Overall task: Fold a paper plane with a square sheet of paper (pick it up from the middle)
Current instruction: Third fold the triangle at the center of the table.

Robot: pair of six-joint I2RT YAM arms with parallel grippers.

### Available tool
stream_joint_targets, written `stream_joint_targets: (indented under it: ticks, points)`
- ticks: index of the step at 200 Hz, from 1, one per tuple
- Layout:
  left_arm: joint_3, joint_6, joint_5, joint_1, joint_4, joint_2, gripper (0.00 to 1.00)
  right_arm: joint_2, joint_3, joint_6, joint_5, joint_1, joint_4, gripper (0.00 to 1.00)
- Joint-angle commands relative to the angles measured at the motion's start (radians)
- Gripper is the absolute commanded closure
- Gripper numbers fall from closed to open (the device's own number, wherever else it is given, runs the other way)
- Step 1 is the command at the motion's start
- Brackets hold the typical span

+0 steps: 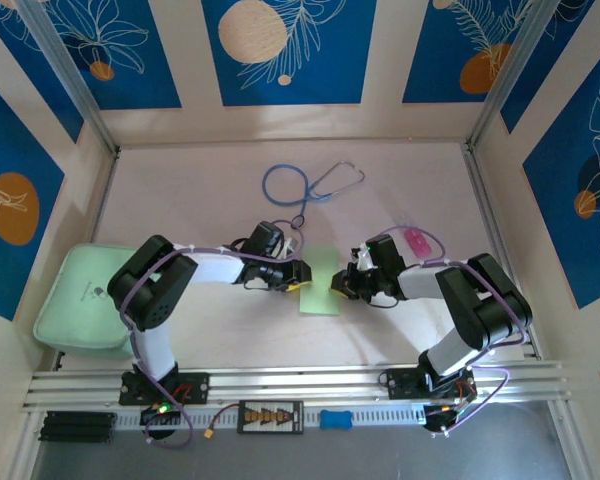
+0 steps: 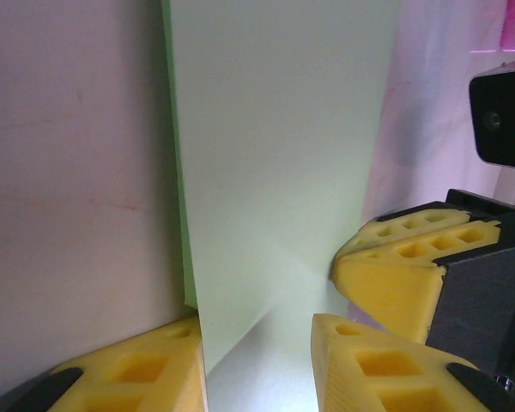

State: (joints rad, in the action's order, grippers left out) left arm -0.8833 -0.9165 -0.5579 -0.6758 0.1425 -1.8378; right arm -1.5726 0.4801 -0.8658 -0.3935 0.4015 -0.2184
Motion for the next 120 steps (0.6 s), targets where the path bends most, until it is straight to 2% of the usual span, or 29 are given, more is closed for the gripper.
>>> stream_joint_targets:
  ticks: [1,40,82,95,105,120]
  points:
    - [0.012,-0.015,-0.026,0.014,0.038,-0.007,0.65,-0.013,-0.036,-0.007,-0.013,0.016,0.071,0.88]
    - [0.030,-0.014,-0.001,0.015,0.004,0.023,0.66,-0.012,-0.041,-0.007,-0.024,0.014,0.053,0.86]
    - [0.036,-0.031,-0.016,0.015,-0.021,0.028,0.80,0.037,-0.061,-0.016,-0.063,0.014,-0.015,0.81]
    - [0.044,-0.032,-0.007,0.015,-0.029,0.044,0.85,0.062,-0.060,-0.018,-0.062,0.014,-0.008,0.77]
    - [0.051,-0.034,0.001,0.016,-0.036,0.058,0.89,0.088,-0.058,-0.018,-0.064,0.014,0.009,0.71]
    - [0.059,-0.041,0.010,0.017,-0.052,0.083,0.90,0.149,-0.053,-0.013,-0.051,0.024,0.043,0.62]
